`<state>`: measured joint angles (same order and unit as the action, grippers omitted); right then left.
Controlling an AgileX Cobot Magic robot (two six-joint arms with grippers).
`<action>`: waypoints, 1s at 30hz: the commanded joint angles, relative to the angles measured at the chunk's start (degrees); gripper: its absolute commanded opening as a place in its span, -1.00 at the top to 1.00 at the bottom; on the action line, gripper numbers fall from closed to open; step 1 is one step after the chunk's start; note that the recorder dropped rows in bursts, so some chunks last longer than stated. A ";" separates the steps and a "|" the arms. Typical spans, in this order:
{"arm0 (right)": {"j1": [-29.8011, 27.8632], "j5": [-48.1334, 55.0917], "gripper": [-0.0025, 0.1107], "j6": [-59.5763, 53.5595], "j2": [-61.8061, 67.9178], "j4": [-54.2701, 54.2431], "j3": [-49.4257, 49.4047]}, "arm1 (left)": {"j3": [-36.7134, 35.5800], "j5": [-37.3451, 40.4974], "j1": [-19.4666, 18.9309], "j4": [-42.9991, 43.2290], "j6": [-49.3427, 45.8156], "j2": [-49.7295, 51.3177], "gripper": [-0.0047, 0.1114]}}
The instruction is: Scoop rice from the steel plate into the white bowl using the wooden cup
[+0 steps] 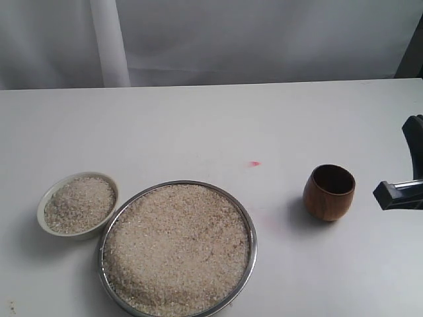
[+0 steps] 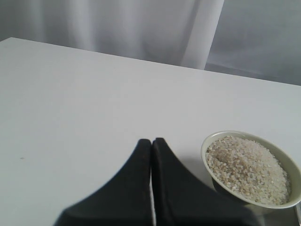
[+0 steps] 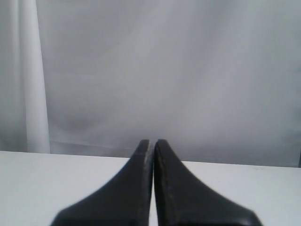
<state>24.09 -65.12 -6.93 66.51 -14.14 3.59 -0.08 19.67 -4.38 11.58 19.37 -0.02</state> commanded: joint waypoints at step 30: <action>-0.16 36.03 0.95 -31.91 -47.75 -11.93 -0.41 | 0.08 -0.36 0.37 -0.33 0.09 0.02 0.92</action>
<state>24.09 -34.22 -32.99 23.64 -22.72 3.51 -0.08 19.67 -4.38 11.58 19.37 -0.02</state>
